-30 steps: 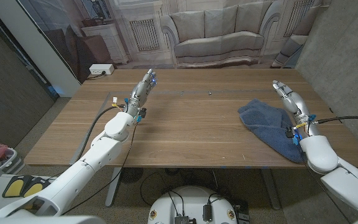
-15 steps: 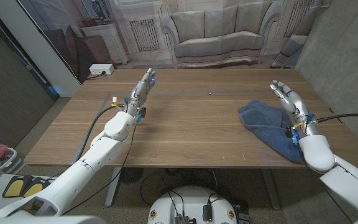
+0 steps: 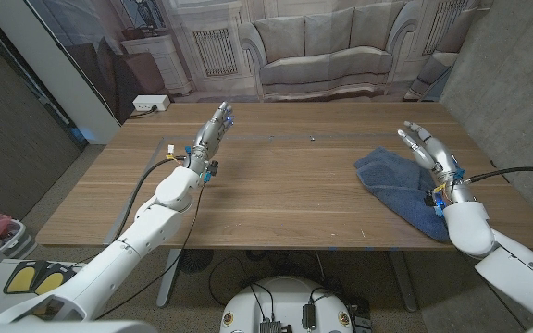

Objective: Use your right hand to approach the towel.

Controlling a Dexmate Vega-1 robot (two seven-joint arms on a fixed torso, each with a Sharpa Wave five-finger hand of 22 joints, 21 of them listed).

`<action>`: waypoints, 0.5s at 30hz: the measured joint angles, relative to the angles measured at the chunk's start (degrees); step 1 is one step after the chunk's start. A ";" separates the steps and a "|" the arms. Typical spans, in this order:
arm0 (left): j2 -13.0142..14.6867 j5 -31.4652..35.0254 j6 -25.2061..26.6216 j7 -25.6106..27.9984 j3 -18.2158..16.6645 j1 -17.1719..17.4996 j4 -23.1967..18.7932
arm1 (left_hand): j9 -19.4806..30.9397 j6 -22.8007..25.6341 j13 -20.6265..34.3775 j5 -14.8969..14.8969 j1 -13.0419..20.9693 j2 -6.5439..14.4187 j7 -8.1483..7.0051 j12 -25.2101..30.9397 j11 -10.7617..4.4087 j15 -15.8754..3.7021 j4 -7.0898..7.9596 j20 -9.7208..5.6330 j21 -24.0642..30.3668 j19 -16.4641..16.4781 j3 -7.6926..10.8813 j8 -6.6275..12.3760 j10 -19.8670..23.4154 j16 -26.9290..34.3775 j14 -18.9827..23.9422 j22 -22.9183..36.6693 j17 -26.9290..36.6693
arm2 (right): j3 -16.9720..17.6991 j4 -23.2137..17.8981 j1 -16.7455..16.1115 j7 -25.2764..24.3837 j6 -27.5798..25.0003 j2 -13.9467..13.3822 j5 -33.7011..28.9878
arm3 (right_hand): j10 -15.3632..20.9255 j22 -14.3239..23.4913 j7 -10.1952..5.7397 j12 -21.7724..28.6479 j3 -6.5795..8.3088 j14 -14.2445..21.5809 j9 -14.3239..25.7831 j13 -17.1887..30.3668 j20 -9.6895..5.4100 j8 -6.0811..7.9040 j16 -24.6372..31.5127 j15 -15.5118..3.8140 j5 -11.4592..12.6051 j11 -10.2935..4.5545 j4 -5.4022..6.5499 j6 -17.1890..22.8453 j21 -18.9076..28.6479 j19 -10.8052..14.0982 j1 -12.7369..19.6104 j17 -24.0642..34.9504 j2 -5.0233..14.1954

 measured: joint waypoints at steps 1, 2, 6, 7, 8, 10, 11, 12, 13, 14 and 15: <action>0.11 0.01 0.00 0.08 -0.06 0.19 -0.15 | 0.00 0.00 0.00 0.00 0.00 0.00 0.00 0.00 0.00 0.00 0.00 0.00 0.00 0.00 0.00 0.00 0.00 0.00 0.00 0.00 0.00 | -0.02 -0.09 -0.06 0.00 0.00 -0.05 0.00 | 0.00 0.00 0.00 0.00 0.00 0.00 0.10 0.00 0.00 0.00 0.00 0.00 0.00 0.00 0.00 0.00 0.00 0.00 0.00 0.00 0.00; 0.16 0.01 0.00 0.16 -0.11 0.32 -0.22 | 0.00 0.00 0.00 0.00 0.00 0.00 0.00 0.00 0.00 0.00 0.00 0.00 0.00 0.00 0.00 0.00 0.00 0.00 0.00 0.00 0.00 | -0.13 -0.44 -0.15 -0.25 -0.85 -0.15 -0.94 | 0.00 0.00 0.00 0.00 0.00 0.00 0.12 0.00 0.00 0.00 0.00 0.00 0.00 0.00 0.00 0.00 0.00 0.00 0.00 0.00 0.00; 0.19 0.01 -0.20 0.28 -0.22 0.62 -0.39 | 0.00 0.00 0.00 0.00 0.00 0.00 0.00 0.00 0.00 0.00 -0.16 0.00 0.00 0.00 -0.16 0.00 0.00 0.00 0.00 0.00 0.00 | -0.48 -1.10 -0.31 -0.47 -1.70 -0.40 -1.82 | 0.00 0.00 0.00 0.00 0.00 0.21 0.12 0.00 0.00 0.00 0.00 -0.21 0.00 0.00 0.00 0.00 0.00 0.00 0.01 0.00 0.01; 0.19 -0.02 -0.32 0.32 -0.32 0.94 -0.48 | 0.00 0.00 0.00 0.00 0.00 0.00 0.00 0.00 0.00 0.00 -0.16 0.00 0.00 0.00 -0.16 0.00 0.00 0.00 0.00 0.00 0.00 | -0.59 -1.22 -0.32 -0.76 -2.90 -0.46 -3.07 | 0.21 0.00 0.00 0.00 0.00 0.21 0.12 0.00 0.00 0.00 0.00 -0.21 0.00 -0.22 0.00 0.00 0.00 0.00 0.01 0.00 0.01; 0.19 -0.02 -0.32 0.32 -0.32 0.94 -0.48 | 0.00 0.00 0.00 -0.22 0.00 0.00 0.00 0.00 0.00 0.00 -0.16 0.00 0.00 0.00 -0.16 0.00 0.00 0.00 0.00 0.00 0.00 | -0.60 -1.23 -0.32 -0.76 -2.90 -0.46 -3.07 | 0.32 0.00 0.00 0.00 0.00 0.21 0.12 0.00 0.00 0.00 0.00 -0.21 0.00 -0.32 0.00 0.00 0.00 0.00 0.17 0.00 0.17; 0.19 -0.04 -0.47 0.35 -0.37 1.16 -0.52 | 0.00 0.00 0.00 -0.22 0.00 0.00 0.00 0.00 0.00 0.00 -0.16 0.00 0.00 0.00 -0.16 0.00 0.00 0.00 0.00 0.00 0.00 | -0.92 -1.55 -0.33 -1.02 -3.86 -0.56 -3.98 | 0.32 0.00 0.00 0.00 0.24 0.21 0.12 0.00 0.00 0.00 0.00 -0.20 0.00 -0.32 -0.24 0.00 0.00 0.00 0.23 0.00 0.23; 0.19 -0.05 -0.49 0.36 -0.37 1.16 -0.52 | 0.00 0.00 0.00 -0.22 0.00 0.00 0.00 0.00 0.00 0.00 -0.16 0.00 0.00 0.00 -0.16 0.00 0.00 0.00 0.00 0.00 0.00 | -0.98 -1.61 -0.32 -1.02 -3.86 -0.58 -3.98 | 0.31 0.00 0.00 0.00 0.24 0.21 0.12 0.00 0.00 0.00 0.00 -0.21 0.00 -0.32 -0.24 0.00 0.00 0.00 0.23 -0.01 0.23; 0.20 -0.08 -0.52 0.36 -0.38 1.24 -0.53 | 0.00 0.00 0.00 -0.22 0.00 0.00 0.00 0.00 0.00 0.00 -0.16 0.00 0.00 0.00 -0.16 0.00 0.00 0.00 0.00 0.00 0.00 | -1.19 -1.80 -0.32 -1.13 -4.35 -0.65 -4.49 | 0.31 0.00 0.00 0.00 0.24 0.20 0.12 0.00 0.00 0.00 0.00 -0.20 0.00 -0.32 -0.24 0.00 0.00 0.00 0.23 -0.01 0.23; 0.20 -0.08 -0.53 0.36 -0.38 1.24 -0.53 | 0.00 0.00 0.00 -0.22 0.00 0.00 0.00 0.00 0.00 0.00 -0.16 0.00 0.00 0.00 -0.16 0.00 0.00 0.00 0.00 0.00 0.00 | -1.28 -1.88 -0.32 -1.13 -4.35 -0.68 -4.49 | 0.32 0.00 0.00 0.00 0.24 0.20 0.12 0.00 0.00 0.00 0.00 -0.20 0.00 -0.32 -0.24 0.00 0.00 0.00 0.23 -0.01 0.23; 0.20 -0.09 -0.56 0.36 -0.39 1.28 -0.53 | 0.00 0.00 0.00 -0.22 0.00 0.00 0.00 0.00 0.00 0.00 -0.16 0.00 0.00 0.00 -0.16 0.00 0.00 0.00 0.00 0.00 0.00 | -1.47 -2.03 -0.30 -1.13 -4.35 -0.72 -4.49 | 0.32 0.00 0.00 0.00 0.25 0.20 0.12 0.00 0.00 0.00 0.00 -0.20 0.00 -0.32 -0.24 0.00 0.00 0.00 0.23 -0.01 0.23; 0.19 -0.09 -0.61 0.32 -0.39 1.29 -0.53 | 0.00 0.00 0.00 -0.22 0.00 0.00 0.00 0.00 0.00 0.00 -0.16 0.00 0.00 0.00 -0.16 0.00 0.00 0.00 0.00 0.00 0.00 | -1.63 -2.17 -0.28 -1.57 -5.69 -0.75 -5.98 | 0.31 0.00 0.00 0.00 0.24 0.20 0.12 0.00 0.00 0.00 0.00 -0.20 0.00 -0.32 -0.24 0.00 0.00 0.00 0.23 -0.01 0.23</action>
